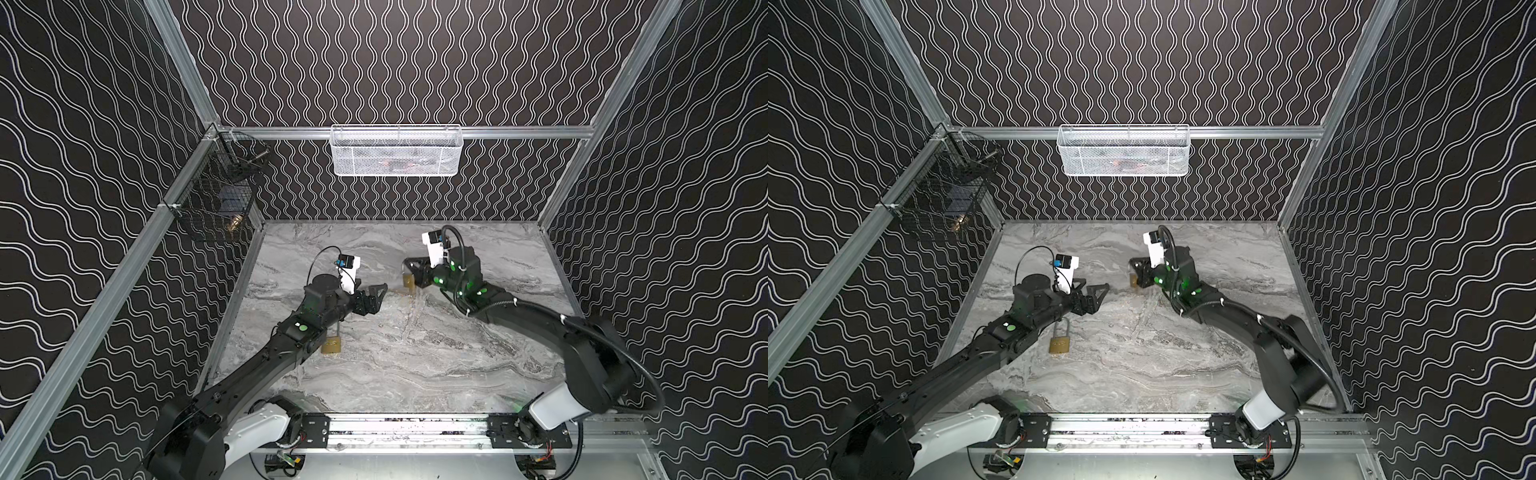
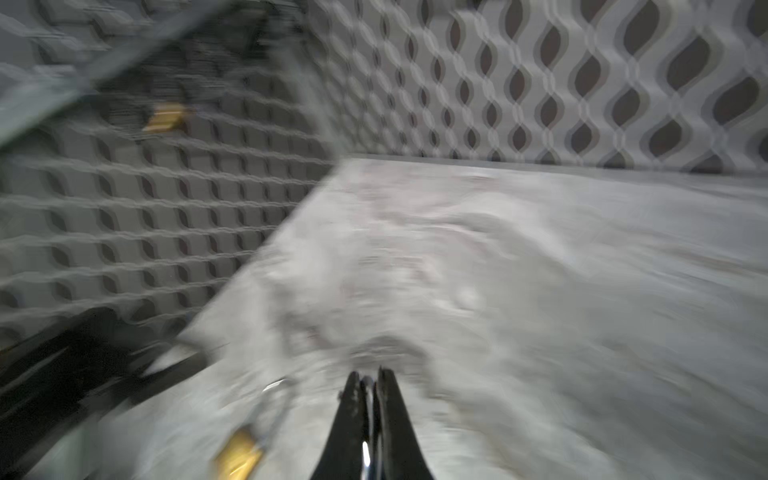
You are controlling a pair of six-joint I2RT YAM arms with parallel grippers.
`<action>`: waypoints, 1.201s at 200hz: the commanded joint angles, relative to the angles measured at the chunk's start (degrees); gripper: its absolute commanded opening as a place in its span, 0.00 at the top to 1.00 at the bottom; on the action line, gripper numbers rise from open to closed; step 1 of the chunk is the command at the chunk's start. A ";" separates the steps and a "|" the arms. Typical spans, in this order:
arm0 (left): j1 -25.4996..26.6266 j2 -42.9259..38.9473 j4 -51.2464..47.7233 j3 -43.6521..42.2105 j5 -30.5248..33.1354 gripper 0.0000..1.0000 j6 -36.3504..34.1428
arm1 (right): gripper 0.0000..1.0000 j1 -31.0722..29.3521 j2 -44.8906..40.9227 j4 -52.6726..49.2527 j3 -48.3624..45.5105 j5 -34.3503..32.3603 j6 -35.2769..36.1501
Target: Unlock with the key
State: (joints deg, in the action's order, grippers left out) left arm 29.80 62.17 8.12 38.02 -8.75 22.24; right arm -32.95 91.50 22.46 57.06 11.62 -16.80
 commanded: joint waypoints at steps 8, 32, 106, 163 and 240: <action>0.23 1.50 -3.32 -0.22 2.19 0.01 -1.04 | 1.00 3.11 7.45 -4.91 2.85 -12.62 3.00; 0.47 0.98 -3.88 0.13 2.30 0.01 -1.50 | 1.00 5.01 13.96 -2.06 5.20 -8.93 2.41; 0.49 -3.61 -8.88 0.87 5.06 0.01 -4.01 | 1.00 6.59 30.77 -1.26 18.16 -4.12 0.73; 0.52 -4.79 -9.08 0.69 5.60 0.01 -4.44 | 1.00 7.09 39.78 -3.50 29.43 1.38 -2.07; 0.44 -6.27 -14.28 2.19 7.72 0.01 -4.45 | 1.00 10.66 58.01 -18.09 59.76 9.96 -6.83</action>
State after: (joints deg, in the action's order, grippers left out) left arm 30.28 56.03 -3.07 38.79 -2.94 18.70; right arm -23.07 144.88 12.51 108.47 18.72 -22.94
